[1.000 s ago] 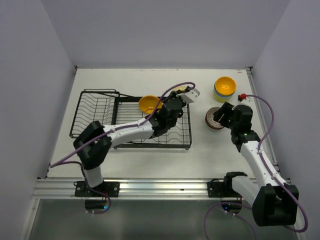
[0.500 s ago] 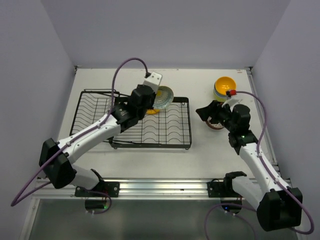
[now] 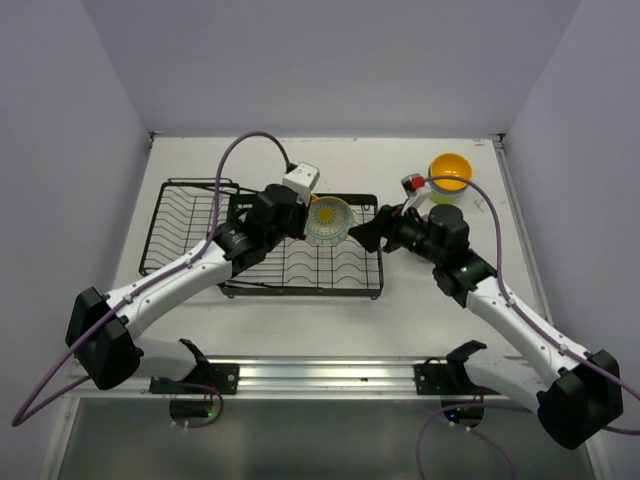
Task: Unload the bowls from the dish rack
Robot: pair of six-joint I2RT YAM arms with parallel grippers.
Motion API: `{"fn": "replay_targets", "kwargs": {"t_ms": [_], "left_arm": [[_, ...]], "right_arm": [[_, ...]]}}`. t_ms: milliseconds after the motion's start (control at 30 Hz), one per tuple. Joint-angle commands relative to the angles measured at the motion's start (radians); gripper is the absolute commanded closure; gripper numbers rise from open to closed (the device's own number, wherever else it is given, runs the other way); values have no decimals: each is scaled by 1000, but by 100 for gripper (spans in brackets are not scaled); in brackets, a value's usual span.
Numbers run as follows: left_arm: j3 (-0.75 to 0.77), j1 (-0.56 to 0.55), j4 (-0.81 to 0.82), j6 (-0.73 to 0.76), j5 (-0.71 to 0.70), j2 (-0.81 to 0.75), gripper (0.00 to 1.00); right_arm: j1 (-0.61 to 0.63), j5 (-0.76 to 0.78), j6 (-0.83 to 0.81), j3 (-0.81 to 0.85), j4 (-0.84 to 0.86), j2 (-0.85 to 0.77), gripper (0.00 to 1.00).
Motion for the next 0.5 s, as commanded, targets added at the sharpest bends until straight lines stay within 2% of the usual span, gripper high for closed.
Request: {"fn": "replay_targets", "kwargs": {"t_ms": [0, 133, 300, 333, 400, 433, 467], "left_arm": [[0, 0, 70, -47, 69, -38, 100], [-6, 0, 73, -52, 119, -60, 100], [-11, -2, 78, -61, 158, -69, 100], [-11, -2, 81, -64, 173, -68, 100], [-14, -2, 83, -63, 181, -68, 100], [-12, -2, 81, -64, 178, -63, 100], [-12, -3, 81, -64, 175, -60, 100]], "right_arm": [[48, 86, -21, 56, 39, 44, 32], [103, 231, -32, 106, -32, 116, 34], [122, 302, -19, 108, -29, 145, 41], [123, 307, -16, 108, -29, 145, 53], [123, 319, -10, 109, -36, 142, 67], [123, 337, -7, 108, -36, 139, 80], [123, 342, -3, 102, -35, 136, 84]]}}
